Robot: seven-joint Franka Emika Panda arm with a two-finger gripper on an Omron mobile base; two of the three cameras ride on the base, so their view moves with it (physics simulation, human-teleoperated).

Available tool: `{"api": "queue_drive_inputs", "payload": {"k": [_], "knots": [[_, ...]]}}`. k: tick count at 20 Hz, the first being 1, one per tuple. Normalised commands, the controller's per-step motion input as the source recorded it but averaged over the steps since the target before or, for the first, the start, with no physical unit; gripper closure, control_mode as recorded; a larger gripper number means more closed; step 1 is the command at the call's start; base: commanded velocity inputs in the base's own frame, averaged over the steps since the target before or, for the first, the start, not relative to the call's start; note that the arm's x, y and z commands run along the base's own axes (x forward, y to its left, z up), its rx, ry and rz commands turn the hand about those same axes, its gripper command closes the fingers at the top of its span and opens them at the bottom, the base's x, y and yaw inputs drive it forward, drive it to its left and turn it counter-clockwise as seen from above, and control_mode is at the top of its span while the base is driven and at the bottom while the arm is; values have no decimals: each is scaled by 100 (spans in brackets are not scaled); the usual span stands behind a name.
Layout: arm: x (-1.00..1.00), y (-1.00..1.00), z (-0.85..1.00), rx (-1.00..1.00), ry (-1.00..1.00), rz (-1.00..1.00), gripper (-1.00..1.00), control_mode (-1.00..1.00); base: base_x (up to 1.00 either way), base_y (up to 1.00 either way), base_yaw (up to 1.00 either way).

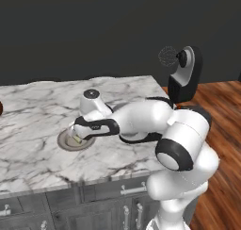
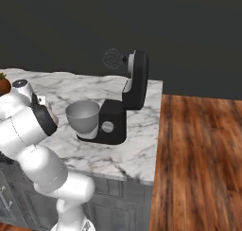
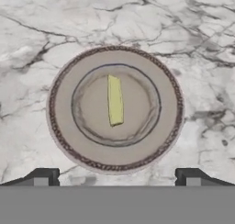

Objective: Add butter and sugar cubes to the stand mixer bowl and then turn on the stand mixer to begin making frosting.

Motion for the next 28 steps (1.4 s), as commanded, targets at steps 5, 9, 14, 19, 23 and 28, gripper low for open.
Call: {"api": "queue_drive_inputs", "payload": {"k": [5,9,14,19,23,28], "knots": [[14,25,-24,-1,3,0,-100,-100,0,0,0],[13,26,-26,-2,1,0,-100,-100,0,0,0],[26,11,-21,-1,2,0,-100,-100,0,0,0],[35,0,-21,0,2,0,-100,-100,0,0,0],[26,7,-26,0,4,0,-100,-100,0,0,0],[8,25,-32,-2,3,0,-100,-100,0,0,0]]}}
